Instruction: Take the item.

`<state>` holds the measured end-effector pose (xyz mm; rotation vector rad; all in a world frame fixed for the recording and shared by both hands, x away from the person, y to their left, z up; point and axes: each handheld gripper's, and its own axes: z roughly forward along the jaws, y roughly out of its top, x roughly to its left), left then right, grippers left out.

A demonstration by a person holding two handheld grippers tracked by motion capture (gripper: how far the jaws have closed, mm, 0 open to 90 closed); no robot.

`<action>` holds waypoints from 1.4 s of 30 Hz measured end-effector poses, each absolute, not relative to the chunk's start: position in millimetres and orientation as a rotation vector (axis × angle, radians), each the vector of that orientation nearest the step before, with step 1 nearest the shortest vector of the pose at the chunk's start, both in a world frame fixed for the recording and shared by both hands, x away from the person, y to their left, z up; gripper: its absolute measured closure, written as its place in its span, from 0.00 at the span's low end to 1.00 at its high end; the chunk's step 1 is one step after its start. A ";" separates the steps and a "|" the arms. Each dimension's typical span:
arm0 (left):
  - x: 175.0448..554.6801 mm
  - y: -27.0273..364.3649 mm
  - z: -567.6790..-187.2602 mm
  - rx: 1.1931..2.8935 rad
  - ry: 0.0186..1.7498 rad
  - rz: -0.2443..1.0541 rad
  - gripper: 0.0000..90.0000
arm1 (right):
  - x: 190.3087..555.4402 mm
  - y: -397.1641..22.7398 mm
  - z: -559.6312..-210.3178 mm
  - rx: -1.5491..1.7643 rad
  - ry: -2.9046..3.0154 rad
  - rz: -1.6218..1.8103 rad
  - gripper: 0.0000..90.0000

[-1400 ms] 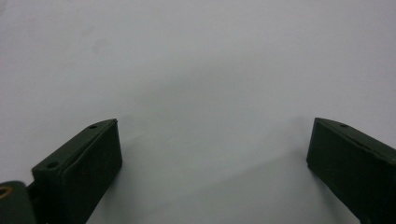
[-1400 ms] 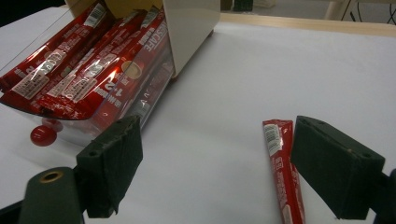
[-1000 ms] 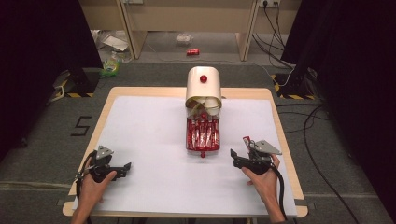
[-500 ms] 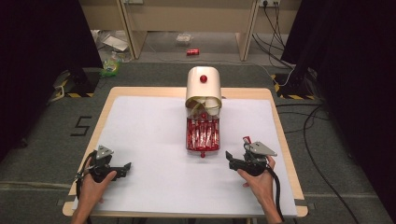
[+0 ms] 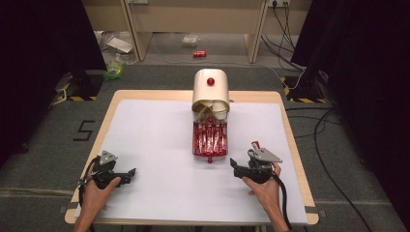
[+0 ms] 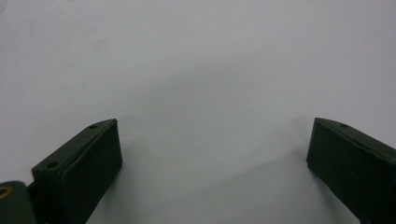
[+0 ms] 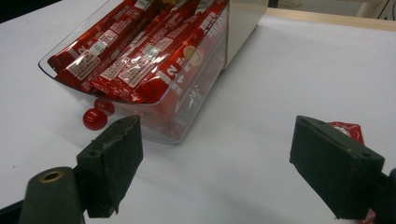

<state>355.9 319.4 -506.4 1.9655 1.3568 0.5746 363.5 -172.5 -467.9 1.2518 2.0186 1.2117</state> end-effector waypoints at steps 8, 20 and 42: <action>355.9 319.4 -506.5 1.965 1.357 0.576 0.03 | 363.2 -168.7 -468.6 1.237 2.019 1.219 0.20; 356.0 319.4 -506.5 1.965 1.357 0.575 0.03 | 363.3 -165.7 -469.8 1.239 2.022 1.219 0.20; 356.0 319.4 -506.4 1.965 1.358 0.574 0.03 | 364.5 -155.7 -473.0 1.211 2.047 1.222 0.20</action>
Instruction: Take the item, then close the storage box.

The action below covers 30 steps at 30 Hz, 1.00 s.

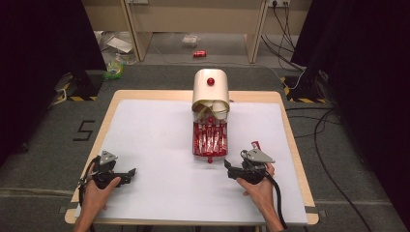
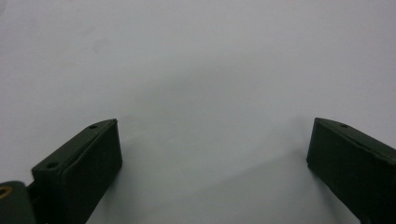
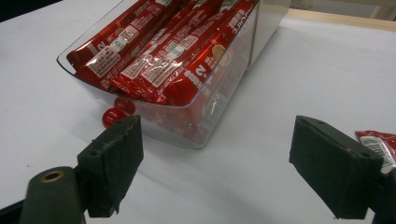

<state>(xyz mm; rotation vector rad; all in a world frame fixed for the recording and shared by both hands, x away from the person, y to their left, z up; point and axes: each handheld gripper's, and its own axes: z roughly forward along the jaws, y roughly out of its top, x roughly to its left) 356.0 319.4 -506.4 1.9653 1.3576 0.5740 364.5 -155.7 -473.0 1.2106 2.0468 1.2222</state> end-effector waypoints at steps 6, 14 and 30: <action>356.1 319.3 -506.4 1.965 1.358 0.574 0.03 | 365.7 -153.7 -473.4 1.205 2.048 1.225 0.20; 356.2 319.3 -506.5 1.965 1.358 0.574 0.03 | 367.9 -152.3 -474.8 1.210 2.054 1.227 0.20; 356.0 319.1 -506.5 1.965 1.359 0.578 0.03 | 372.7 -149.2 -479.2 1.210 2.059 1.209 0.20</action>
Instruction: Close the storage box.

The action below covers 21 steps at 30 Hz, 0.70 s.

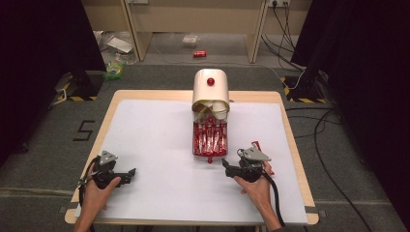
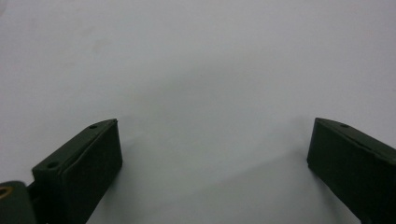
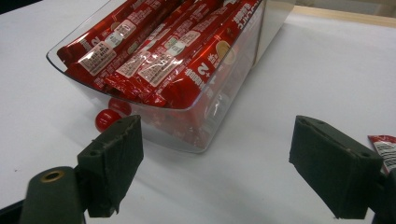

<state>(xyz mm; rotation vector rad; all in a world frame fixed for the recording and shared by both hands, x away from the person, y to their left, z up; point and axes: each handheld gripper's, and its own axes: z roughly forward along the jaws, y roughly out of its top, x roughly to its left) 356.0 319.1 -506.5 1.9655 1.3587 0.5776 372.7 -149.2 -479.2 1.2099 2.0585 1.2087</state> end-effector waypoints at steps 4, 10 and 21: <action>355.9 319.1 -506.5 1.966 1.359 0.578 0.03 | 374.7 -146.8 -481.3 1.194 2.062 1.170 0.21; 355.9 319.1 -506.4 1.967 1.358 0.578 0.03 | 378.6 -147.5 -484.8 1.187 2.052 1.117 0.22; 355.6 319.0 -506.4 1.969 1.357 0.582 0.03 | 381.6 -144.8 -487.5 1.174 2.062 1.078 0.19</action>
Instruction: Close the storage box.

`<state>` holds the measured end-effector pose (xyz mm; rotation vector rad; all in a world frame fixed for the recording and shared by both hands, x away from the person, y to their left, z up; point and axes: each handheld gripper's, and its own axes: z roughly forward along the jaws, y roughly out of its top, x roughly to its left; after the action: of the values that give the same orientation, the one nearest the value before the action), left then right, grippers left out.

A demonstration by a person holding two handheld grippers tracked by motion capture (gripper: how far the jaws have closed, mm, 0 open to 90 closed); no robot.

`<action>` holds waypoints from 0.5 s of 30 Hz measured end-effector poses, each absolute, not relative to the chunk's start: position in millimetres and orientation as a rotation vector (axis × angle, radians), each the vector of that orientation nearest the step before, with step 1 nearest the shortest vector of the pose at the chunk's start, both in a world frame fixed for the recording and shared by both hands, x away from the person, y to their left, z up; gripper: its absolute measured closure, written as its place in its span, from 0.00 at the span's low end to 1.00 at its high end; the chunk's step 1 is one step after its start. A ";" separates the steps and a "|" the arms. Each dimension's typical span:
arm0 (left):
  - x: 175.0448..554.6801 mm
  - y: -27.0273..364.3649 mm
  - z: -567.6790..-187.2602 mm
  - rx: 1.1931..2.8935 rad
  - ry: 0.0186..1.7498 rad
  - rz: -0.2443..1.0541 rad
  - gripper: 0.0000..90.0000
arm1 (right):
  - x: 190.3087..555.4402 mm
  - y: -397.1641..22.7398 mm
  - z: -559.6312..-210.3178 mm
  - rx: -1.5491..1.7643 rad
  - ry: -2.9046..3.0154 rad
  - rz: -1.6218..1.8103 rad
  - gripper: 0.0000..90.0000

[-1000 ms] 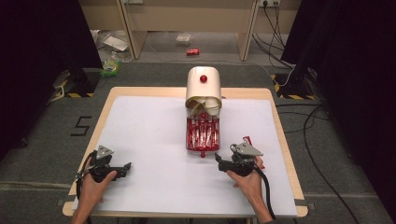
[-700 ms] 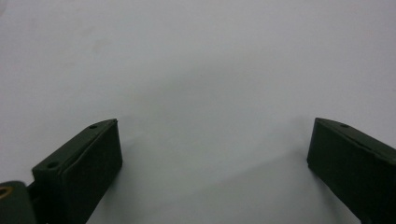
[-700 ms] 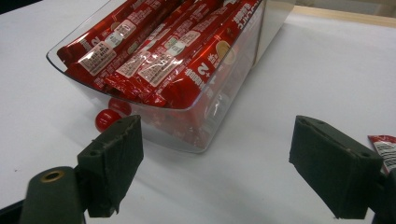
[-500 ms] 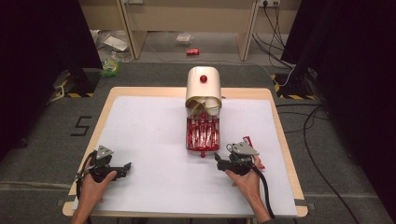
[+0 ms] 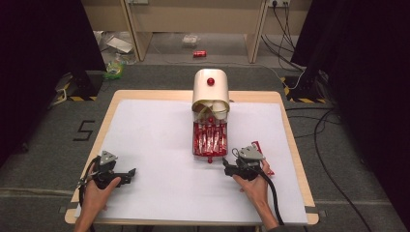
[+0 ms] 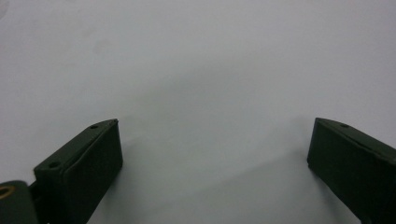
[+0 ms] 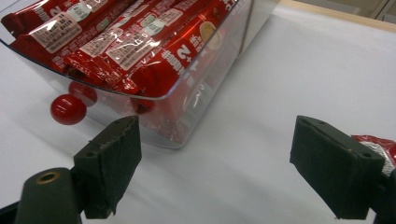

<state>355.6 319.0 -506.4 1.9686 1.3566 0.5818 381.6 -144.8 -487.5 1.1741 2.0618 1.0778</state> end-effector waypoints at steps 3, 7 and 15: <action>355.7 318.9 -506.4 1.968 1.357 0.582 0.03 | 382.6 -142.8 -488.1 1.169 2.073 1.073 0.18; 355.7 318.9 -506.4 1.969 1.357 0.582 0.03 | 384.3 -141.0 -489.2 1.164 2.081 1.069 0.18; 355.7 318.9 -506.4 1.969 1.357 0.582 0.03 | 387.9 -140.4 -489.3 1.180 2.062 1.072 0.18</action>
<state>355.7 318.9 -506.4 1.9685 1.3569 0.5818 387.9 -140.4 -489.3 1.1800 2.0619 1.0721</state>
